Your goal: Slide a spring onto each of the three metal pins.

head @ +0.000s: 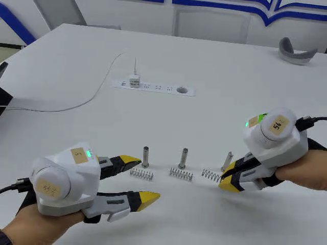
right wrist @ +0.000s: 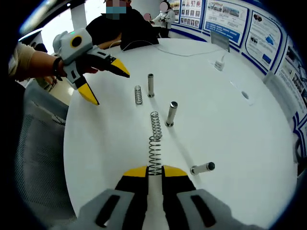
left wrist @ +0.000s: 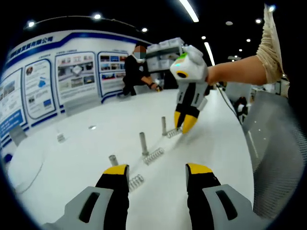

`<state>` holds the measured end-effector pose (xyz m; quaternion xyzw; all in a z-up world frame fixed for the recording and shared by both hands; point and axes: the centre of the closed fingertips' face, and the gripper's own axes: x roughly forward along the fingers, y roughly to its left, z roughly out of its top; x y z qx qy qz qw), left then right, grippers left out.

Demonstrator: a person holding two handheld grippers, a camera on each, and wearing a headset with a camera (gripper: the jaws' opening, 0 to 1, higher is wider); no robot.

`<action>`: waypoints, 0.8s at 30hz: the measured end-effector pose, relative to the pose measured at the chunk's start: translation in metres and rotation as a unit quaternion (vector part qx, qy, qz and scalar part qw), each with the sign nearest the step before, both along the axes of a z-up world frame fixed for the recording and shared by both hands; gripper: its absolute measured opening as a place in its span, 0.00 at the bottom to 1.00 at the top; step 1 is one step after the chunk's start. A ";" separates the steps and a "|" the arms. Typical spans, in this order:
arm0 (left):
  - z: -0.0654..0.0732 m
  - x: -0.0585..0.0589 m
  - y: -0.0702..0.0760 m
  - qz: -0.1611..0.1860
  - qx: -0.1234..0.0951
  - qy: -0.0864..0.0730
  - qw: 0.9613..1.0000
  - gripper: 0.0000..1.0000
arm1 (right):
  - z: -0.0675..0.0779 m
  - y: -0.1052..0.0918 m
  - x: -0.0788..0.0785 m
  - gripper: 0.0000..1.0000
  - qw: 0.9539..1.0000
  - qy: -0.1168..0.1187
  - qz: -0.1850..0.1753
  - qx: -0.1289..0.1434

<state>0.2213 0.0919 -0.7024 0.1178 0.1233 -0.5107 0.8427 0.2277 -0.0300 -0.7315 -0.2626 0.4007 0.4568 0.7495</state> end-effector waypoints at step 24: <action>0.002 -0.023 -0.055 -0.084 0.002 -0.010 0.996 0.36 | 0.017 0.039 -0.021 0.12 0.995 -0.012 0.100 0.000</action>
